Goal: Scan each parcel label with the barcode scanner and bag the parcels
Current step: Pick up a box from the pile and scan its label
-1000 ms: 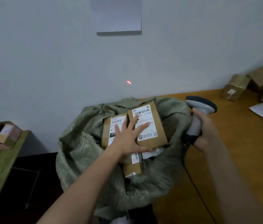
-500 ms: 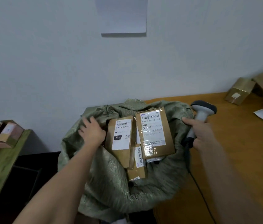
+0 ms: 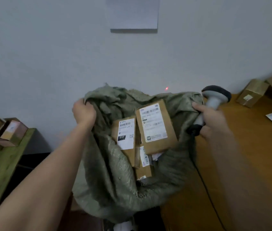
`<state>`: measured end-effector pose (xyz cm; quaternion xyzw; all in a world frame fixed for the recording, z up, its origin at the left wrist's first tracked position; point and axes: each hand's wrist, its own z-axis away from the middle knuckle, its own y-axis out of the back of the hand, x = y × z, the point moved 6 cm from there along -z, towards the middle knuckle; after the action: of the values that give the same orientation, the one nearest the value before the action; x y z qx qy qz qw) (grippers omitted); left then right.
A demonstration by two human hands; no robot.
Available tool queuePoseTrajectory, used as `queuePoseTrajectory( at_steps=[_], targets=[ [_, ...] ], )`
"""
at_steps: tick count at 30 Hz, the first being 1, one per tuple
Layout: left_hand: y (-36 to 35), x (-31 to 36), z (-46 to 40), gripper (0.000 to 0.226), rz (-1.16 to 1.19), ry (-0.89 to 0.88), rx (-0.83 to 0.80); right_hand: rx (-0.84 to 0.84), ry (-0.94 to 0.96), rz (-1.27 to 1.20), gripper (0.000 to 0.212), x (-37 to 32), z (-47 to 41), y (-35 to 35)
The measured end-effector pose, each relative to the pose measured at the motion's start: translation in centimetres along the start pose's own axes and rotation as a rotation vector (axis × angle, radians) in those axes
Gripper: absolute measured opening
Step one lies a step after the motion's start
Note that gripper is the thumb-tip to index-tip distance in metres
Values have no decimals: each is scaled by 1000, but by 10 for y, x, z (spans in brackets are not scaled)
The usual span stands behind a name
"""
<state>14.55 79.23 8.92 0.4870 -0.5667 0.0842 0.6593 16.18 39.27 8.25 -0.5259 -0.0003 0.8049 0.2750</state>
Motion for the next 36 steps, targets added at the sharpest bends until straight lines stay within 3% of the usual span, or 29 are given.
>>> queuePoseTrajectory(
  at_steps=[4, 6, 10, 15, 17, 20, 23, 25, 28, 33, 36],
  targets=[
    [61, 104, -13, 33, 214, -194, 178, -92, 151, -111, 58, -50, 23, -40],
    [72, 105, -18, 39, 267, -126, 201, -109, 169, -137, 58, -55, 34, -56],
    [64, 64, -17, 30, 292, 89, 93, -100, 143, -106, 67, -56, 35, -67],
    [98, 91, -37, 39, 511, -54, 207, -35, 318, -133, 54, -90, 33, -56],
    [87, 78, -33, 39, 397, -33, 147, 22, 257, -107, 56, -77, 15, -42],
    [44, 40, -12, 28, 170, 94, -142, 37, 57, -53, 58, -34, -15, -22],
    [20, 19, 23, 94, -12, 185, -292, 88, -16, -22, 59, 6, -38, 4],
    [14, 17, 48, 116, -105, 140, -286, 114, -55, -8, 58, 28, -38, 19],
    [-3, 6, 82, 133, -237, 122, -303, 153, -109, 125, 62, 62, -45, 47],
    [-33, -26, 134, 139, -440, 147, -428, 184, -314, 403, 66, 131, -54, 92],
    [-40, -46, 145, 118, -480, 212, -483, 180, -404, 512, 77, 176, -69, 126]
  ],
)
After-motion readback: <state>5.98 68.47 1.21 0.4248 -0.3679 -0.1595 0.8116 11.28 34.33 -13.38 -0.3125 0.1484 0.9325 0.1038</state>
